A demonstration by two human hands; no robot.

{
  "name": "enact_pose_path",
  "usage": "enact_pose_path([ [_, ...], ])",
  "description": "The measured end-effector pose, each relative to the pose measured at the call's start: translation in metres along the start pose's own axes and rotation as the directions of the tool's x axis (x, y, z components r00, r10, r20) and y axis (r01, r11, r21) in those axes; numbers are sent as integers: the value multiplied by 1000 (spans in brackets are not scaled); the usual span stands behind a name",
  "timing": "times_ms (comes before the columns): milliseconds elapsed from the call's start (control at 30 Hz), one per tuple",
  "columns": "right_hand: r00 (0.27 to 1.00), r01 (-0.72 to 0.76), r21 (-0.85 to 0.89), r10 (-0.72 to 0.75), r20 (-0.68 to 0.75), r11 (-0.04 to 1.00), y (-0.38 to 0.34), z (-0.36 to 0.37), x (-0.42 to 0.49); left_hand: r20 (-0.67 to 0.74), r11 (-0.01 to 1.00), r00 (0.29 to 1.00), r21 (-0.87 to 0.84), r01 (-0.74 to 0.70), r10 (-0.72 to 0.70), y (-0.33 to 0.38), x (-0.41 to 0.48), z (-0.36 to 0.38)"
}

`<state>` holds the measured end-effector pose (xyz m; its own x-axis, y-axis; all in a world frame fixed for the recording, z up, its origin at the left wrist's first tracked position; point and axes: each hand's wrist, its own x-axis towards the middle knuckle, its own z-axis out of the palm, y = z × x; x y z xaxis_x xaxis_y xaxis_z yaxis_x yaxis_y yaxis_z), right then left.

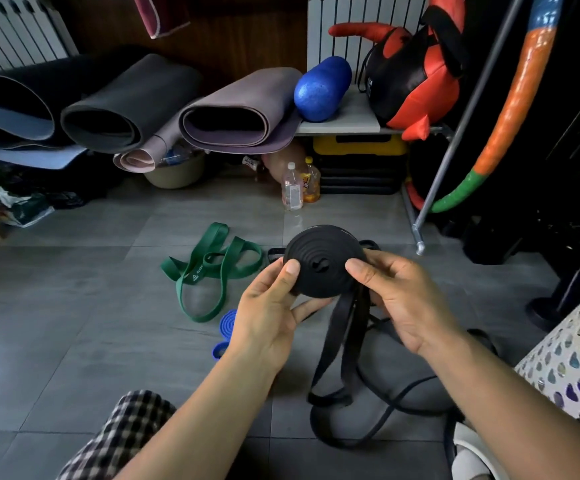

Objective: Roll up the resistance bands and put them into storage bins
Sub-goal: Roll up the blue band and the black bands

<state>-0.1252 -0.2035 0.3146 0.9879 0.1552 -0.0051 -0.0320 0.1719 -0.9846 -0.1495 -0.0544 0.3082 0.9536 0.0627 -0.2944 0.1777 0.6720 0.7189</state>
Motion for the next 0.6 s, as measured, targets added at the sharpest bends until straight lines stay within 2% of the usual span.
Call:
enact_pose_path([
  [33,1000,2,-36,-1,31,999,-4,-5,2,45,999,999,53,7,-10,2,1,-1],
  [67,998,13,-92,-7,65,996,-9,-9,2,89,983,996,184,-18,1,6,2,-3],
  [100,995,48,-193,-30,98,980,-13,-15,3,130,925,991,370,-88,42,12,4,-5],
  [167,979,152,-460,-69,193,875,-17,-19,2,230,704,965,665,-250,126,24,10,-8],
  [233,962,207,-597,-51,268,775,-16,-16,-1,340,544,936,769,-336,96,26,12,-8],
  [267,959,214,-602,-49,279,769,-15,-13,-2,358,520,931,784,-340,69,25,11,-8],
  [333,963,194,-532,-57,263,824,-13,-11,-2,327,564,942,765,-310,74,22,8,-6],
  [433,977,103,-337,-32,211,936,-13,-15,1,226,725,963,638,-258,144,24,6,-2],
  [500,982,71,-240,-26,188,968,-13,-15,0,178,818,966,516,-256,190,25,5,1],
  [600,990,84,-158,-64,129,984,-4,-9,-2,126,879,964,398,-264,233,19,5,2],
])
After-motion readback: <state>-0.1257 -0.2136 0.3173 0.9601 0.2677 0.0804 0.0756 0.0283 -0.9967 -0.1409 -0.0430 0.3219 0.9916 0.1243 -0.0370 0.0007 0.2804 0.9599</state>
